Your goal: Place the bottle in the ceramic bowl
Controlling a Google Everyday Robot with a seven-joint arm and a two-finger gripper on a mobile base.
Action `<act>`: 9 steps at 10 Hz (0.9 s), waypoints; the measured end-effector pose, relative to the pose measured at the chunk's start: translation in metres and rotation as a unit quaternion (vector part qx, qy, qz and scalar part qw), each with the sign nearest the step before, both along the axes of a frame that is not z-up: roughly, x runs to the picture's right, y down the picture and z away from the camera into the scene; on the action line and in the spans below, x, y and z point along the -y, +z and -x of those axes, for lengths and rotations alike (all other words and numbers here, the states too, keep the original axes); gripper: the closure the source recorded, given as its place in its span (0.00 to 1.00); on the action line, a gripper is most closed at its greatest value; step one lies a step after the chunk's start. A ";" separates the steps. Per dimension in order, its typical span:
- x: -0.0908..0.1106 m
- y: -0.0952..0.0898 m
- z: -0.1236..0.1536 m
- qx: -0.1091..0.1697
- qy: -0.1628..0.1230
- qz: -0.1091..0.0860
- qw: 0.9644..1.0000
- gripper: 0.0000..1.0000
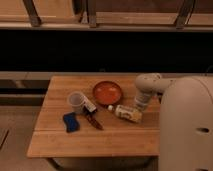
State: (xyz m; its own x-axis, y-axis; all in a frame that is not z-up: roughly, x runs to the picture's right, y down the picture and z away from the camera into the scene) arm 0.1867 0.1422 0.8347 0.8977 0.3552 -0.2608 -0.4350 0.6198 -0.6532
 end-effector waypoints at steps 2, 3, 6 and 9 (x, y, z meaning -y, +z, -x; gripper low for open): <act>0.031 -0.036 0.005 -0.008 -0.016 -0.027 0.999 1.00; 0.048 -0.052 0.007 -0.015 -0.026 -0.043 0.999 1.00; 0.097 -0.077 -0.017 -0.065 -0.057 -0.075 0.993 1.00; 0.122 -0.045 -0.046 -0.079 -0.068 -0.073 0.992 1.00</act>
